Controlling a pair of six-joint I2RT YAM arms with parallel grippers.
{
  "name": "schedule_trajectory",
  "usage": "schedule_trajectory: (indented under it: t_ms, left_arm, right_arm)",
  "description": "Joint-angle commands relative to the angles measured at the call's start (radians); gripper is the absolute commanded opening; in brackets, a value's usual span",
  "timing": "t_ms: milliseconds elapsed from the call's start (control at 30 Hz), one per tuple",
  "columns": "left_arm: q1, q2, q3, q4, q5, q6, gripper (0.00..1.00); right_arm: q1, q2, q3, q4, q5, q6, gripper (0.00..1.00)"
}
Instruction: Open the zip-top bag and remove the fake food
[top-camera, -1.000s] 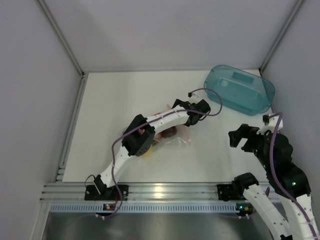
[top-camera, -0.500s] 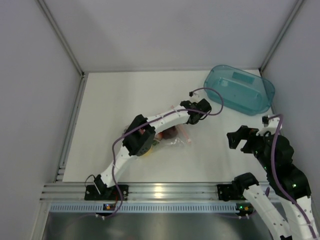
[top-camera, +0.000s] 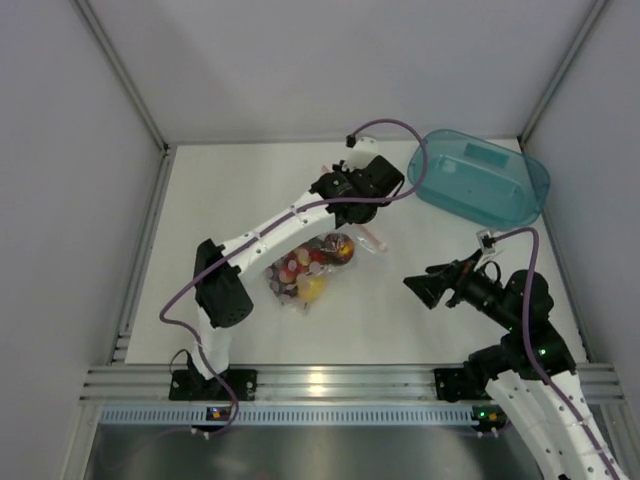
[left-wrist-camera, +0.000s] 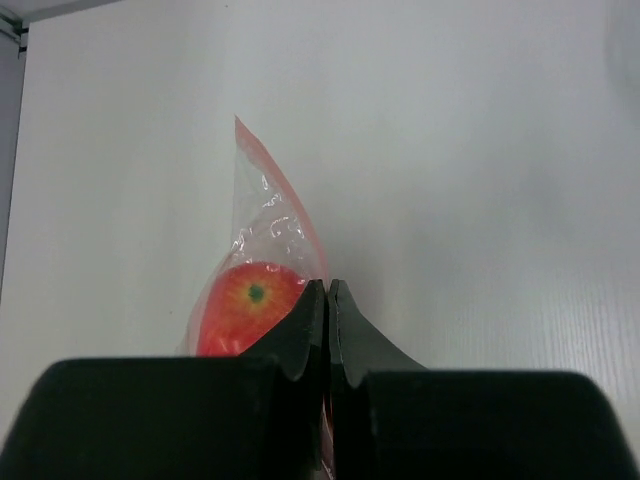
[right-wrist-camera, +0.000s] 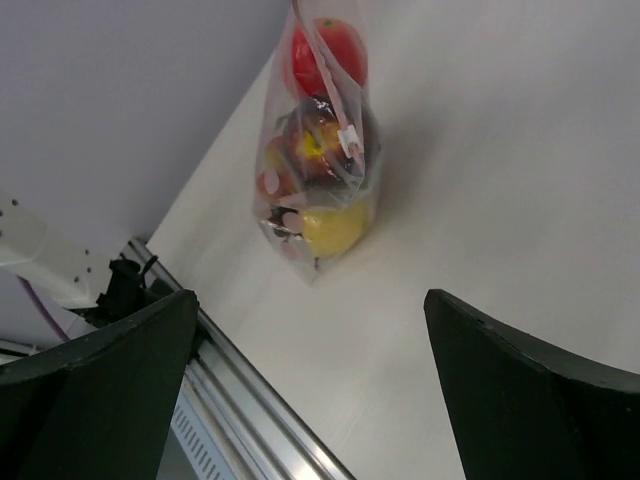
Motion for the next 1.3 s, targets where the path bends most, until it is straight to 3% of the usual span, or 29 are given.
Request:
schedule_trajectory:
  t_ms: [0, 167, 267, 333, 600, 900, 1033, 1133, 1267]
  left_arm:
    - [0.005, -0.118, -0.028, 0.001, -0.012, -0.028, 0.00]
    - [0.006, -0.230, -0.086, 0.002, 0.039, -0.094, 0.00]
    - [0.005, -0.299, -0.132, 0.009, 0.109, -0.153, 0.00]
    - [0.005, -0.334, -0.155, 0.010, 0.143, -0.195, 0.00]
    - [0.005, -0.417, -0.212, 0.010, 0.117, -0.252, 0.00]
    - [0.005, -0.477, -0.261, 0.009, 0.088, -0.270, 0.00]
    - [0.005, -0.497, -0.275, 0.010, 0.086, -0.279, 0.00]
    - [0.005, -0.503, -0.280, 0.010, 0.088, -0.279, 0.00]
    - [0.005, -0.511, -0.286, 0.009, 0.077, -0.275, 0.00]
  right_arm:
    - [-0.008, 0.038, -0.036, 0.379, -0.183, 0.089, 0.97]
    - [0.034, 0.176, -0.056, 0.552, -0.179, 0.052, 0.87]
    - [0.125, 0.262, -0.024, 0.559, -0.080, -0.104, 0.81]
    - [0.221, 0.295, -0.024, 0.591, 0.048, -0.187, 0.80]
    - [0.538, 0.479, -0.010, 0.769, 0.267, -0.293, 0.74]
    - [0.718, 0.560, -0.044, 0.968, 0.471, -0.319, 0.72]
    - [0.753, 0.606, -0.041, 1.039, 0.531, -0.315, 0.60]
    - [0.776, 0.657, -0.009, 1.042, 0.562, -0.337, 0.43]
    - [0.788, 0.681, -0.007, 1.060, 0.571, -0.342, 0.29]
